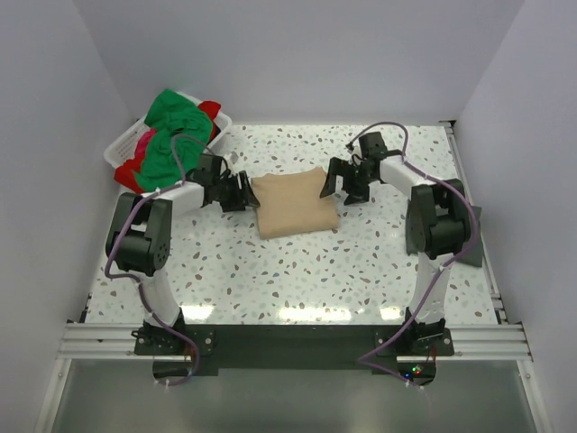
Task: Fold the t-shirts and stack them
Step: Neatly place the folded tshirt to the corner
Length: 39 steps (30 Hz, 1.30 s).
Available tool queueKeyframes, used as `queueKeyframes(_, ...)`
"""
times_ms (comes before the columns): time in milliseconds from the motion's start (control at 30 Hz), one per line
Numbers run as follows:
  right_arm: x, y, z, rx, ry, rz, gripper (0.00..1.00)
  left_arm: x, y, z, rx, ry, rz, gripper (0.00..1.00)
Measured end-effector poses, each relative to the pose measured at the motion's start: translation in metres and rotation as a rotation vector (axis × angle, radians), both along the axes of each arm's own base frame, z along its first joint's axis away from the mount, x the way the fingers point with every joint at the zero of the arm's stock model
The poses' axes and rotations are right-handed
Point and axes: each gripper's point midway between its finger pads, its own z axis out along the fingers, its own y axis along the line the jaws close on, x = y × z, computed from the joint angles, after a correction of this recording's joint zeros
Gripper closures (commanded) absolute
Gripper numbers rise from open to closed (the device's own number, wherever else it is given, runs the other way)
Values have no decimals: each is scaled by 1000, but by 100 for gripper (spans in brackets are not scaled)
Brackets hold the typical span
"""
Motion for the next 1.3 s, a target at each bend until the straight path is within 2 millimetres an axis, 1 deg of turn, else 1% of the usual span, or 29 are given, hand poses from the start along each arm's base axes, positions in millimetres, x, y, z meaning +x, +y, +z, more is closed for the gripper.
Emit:
queueKeyframes(100,-4,3,-4,38,6,12,2,1,-3,0,-17,-9,-4,47)
queueKeyframes(233,2,10,-2,93,-21,28,3,4,-6,0,-36,-19,-6,57)
queueKeyframes(267,5,12,-3,105,-29,31,3,5,-7,-3,-37,-18,-7,62)
queueKeyframes(333,8,15,-10,124,-29,37,4,4,-7,-8,-36,-7,-6,66)
queueKeyframes(367,9,18,-11,149,-27,42,4,4,-7,-12,-35,2,-6,68)
queueKeyframes(533,14,24,-11,197,-39,49,7,4,-10,-16,-51,8,-13,71)
queueKeyframes(600,15,25,-11,210,-44,50,9,4,-10,-16,-54,8,-15,73)
queueKeyframes(800,18,33,-14,247,-54,64,17,4,-11,-17,-61,8,-21,74)
queueKeyframes(867,19,37,-15,264,-55,73,25,4,-12,-17,-64,8,-24,74)
queueKeyframes(900,19,39,-16,267,-54,74,32,4,-12,-17,-65,8,-25,74)
queueKeyframes(1100,16,53,-25,276,-44,92,57,4,-14,-17,-72,4,-35,72)
queueKeyframes(1133,15,55,-27,272,-41,93,67,4,-14,-17,-73,2,-39,69)
queueKeyframes(1200,13,58,-31,266,-33,95,82,4,-15,-16,-78,-2,-47,61)
queueKeyframes(1233,12,59,-33,265,-25,94,96,4,-16,-15,-84,-4,-53,54)
queueKeyframes(1267,11,60,-34,262,-21,96,100,3,-18,-14,-94,-6,-60,52)
queueKeyframes(1300,9,61,-35,262,-14,94,100,4,-19,-12,-100,-10,-67,50)
